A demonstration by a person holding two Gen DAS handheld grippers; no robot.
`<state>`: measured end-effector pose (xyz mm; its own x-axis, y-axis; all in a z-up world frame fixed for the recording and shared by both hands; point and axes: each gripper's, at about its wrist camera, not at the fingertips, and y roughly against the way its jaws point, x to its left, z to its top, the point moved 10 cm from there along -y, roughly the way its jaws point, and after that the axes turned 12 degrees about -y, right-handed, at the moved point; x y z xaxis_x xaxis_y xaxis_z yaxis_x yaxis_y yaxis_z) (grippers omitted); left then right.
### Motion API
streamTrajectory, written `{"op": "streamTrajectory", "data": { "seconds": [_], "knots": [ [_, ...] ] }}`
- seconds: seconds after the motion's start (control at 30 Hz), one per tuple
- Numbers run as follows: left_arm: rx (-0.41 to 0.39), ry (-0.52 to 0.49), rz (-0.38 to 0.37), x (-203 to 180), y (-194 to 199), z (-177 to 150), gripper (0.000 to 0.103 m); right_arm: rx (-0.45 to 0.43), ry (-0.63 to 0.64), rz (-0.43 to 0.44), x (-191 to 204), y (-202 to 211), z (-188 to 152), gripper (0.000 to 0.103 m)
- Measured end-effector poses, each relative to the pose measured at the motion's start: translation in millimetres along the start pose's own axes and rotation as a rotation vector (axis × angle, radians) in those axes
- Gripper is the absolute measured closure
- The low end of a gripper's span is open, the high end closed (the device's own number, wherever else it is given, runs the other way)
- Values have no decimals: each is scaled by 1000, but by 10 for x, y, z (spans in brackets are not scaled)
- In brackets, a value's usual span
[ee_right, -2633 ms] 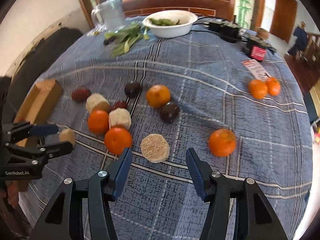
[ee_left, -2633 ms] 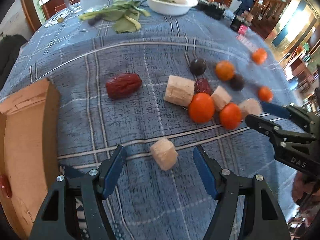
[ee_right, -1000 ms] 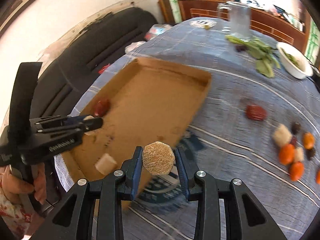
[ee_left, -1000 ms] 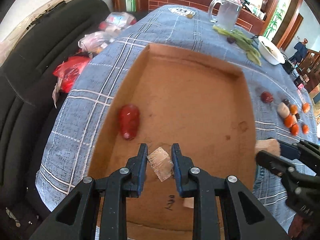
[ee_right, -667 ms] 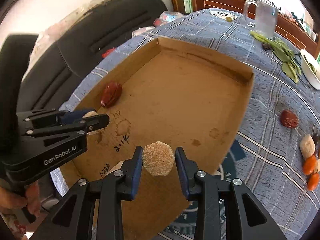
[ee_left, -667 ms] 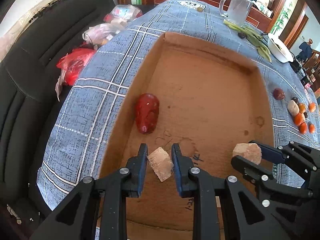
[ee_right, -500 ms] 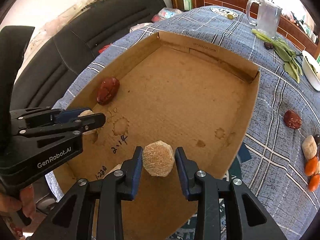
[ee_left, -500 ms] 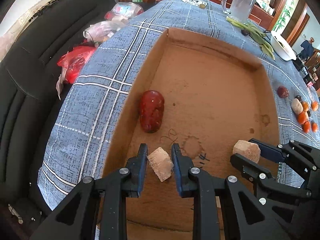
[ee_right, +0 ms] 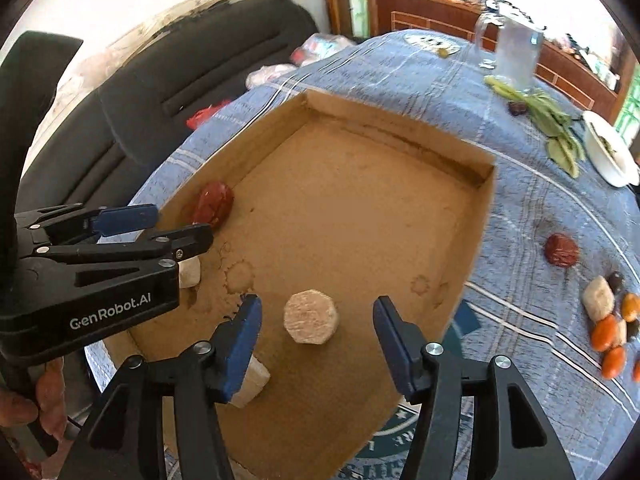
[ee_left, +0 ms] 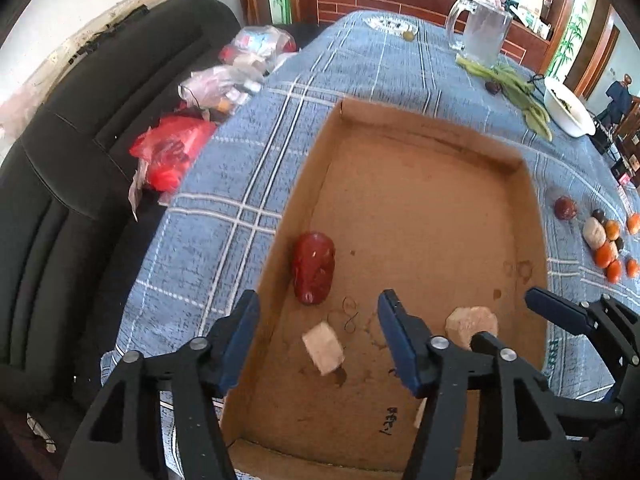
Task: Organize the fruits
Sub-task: 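Open both tools to release the cube and slice into the tray, then move both open tools back toward the fruit on the table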
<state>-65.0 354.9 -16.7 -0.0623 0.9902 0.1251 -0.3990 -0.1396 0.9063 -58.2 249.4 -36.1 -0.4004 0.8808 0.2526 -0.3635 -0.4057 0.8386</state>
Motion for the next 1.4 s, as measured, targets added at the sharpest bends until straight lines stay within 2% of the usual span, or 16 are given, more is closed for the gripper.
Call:
{"op": "streamTrajectory", "data": {
  "seconds": [0.47, 0.6, 0.83, 0.97, 1.4],
  "knots": [
    [-38, -35, -9, -246, 160, 221, 40, -44, -139, -81, -421, 343, -55, 37],
    [-41, -59, -5, -435, 203, 237, 40, -52, -175, -99, -623, 409, -112, 32],
    [-49, -101, 28, -786, 360, 259, 39, -61, -234, -93, -987, 543, -201, 32],
    [-51, -121, 28, -1014, 412, 264, 36, -69, -247, -83, -1155, 633, -257, 32],
    [-47, -192, 26, -1720, 506, 257, 35, -87, -333, -78, -1843, 902, -473, 32]
  ]
}}
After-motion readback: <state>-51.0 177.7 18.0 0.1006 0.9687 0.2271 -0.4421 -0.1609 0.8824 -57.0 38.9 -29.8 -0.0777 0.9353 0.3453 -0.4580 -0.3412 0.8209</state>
